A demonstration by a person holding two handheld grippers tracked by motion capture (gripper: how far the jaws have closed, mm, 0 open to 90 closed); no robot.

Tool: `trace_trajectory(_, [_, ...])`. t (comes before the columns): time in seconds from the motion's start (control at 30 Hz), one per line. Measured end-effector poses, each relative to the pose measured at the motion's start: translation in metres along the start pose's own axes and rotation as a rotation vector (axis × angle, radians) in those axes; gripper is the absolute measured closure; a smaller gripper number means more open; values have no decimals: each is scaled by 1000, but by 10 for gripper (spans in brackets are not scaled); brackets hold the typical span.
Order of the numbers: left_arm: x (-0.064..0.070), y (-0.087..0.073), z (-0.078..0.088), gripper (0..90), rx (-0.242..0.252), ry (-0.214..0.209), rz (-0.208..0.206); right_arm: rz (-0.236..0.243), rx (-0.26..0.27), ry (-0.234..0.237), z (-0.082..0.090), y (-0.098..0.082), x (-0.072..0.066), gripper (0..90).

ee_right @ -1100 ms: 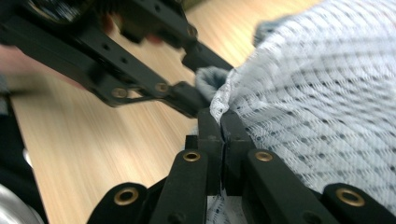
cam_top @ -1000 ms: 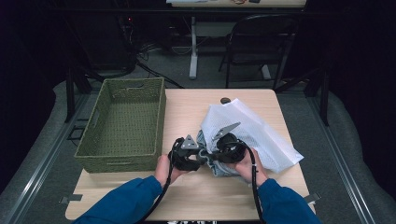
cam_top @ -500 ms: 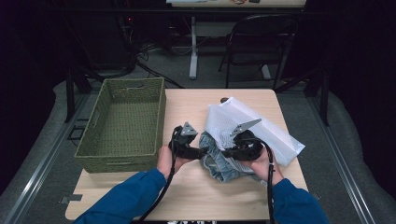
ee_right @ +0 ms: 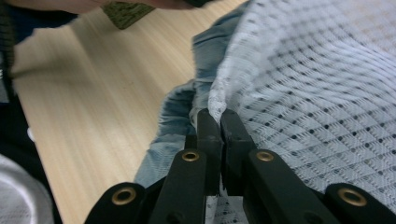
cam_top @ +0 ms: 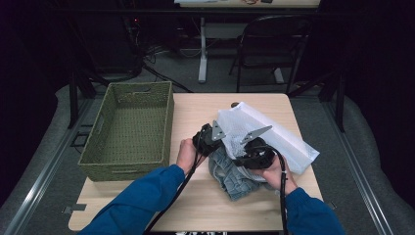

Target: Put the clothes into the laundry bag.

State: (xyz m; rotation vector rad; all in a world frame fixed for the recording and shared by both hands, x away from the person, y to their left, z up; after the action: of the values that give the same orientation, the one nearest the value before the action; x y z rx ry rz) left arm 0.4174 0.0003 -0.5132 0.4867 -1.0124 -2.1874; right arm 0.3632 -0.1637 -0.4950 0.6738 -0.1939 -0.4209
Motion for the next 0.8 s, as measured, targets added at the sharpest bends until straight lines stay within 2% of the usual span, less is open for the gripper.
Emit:
trace_trajectory(0.07, [-4, -10, 13, 887, -12, 14, 32, 8, -10, -26, -4, -1, 0, 887])
trace_trajectory(0.17, [-9, -29, 35, 886, -38, 31, 58, 12, -17, -67, -13, -1, 1, 886])
trace_trajectory(0.23, [-13, -37, 48, 885, -71, 46, 66, 14, -10, -77, -19, 0, 3, 887])
trace_trajectory(0.3, [-16, -41, 61, 884, -74, 62, 59, 16, 6, -78, -27, 6, 3, 887])
trace_trajectory(0.33, [-17, -44, 66, 878, -72, 59, 73, 24, 10, -86, -32, 10, 2, 887])
trace_trajectory(0.37, [-18, -46, 69, 840, -79, 58, 90, 34, 4, -79, -37, 13, 1, 887])
trace_trajectory(0.43, [-16, -50, 74, 595, -115, 42, 116, 50, -2, -78, -43, 17, 0, 888])
trace_trajectory(0.47, [-14, -52, 78, 509, -120, 38, 132, 45, 3, -72, -42, 17, -1, 888])
trace_trajectory(0.5, [-11, -55, 82, 467, -127, 28, 136, 29, 9, -69, -40, 17, -1, 888])
trace_trajectory(0.53, [-8, -57, 85, 437, -136, 25, 152, 21, 16, -59, -39, 16, -1, 888])
trace_trajectory(0.57, [-4, -59, 87, 406, -150, 26, 149, 12, 24, -54, -37, 15, -1, 888])
trace_trajectory(0.6, [-1, -61, 88, 404, -166, 14, 160, 0, 33, -48, -35, 15, -1, 888])
trace_trajectory(0.63, [2, -64, 88, 404, -188, 11, 175, -8, 38, -42, -34, 15, -1, 889])
trace_trajectory(0.7, [7, -72, 86, 382, -242, 7, 180, -10, 55, -45, -30, 15, -3, 889])
trace_trajectory(0.77, [8, -80, 83, 382, -280, -14, 217, -14, 82, -37, -26, 17, -6, 889])
trace_trajectory(0.8, [7, -84, 79, 365, -289, -32, 258, -13, 87, -37, -25, 18, -8, 889])
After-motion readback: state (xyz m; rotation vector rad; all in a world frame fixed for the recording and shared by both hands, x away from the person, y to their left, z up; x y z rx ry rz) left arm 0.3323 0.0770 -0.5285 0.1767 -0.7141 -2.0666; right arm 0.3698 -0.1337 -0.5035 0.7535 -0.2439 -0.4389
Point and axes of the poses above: each handheld gripper's, and its own axes: z roughly backward along the jaws, y roughly out of its top, x roughly to its right, the point moved 3 cm from there along -z, roughly forward along the jaws, and after that the axes turned 15 degrees about z, right-handed, at the moved point
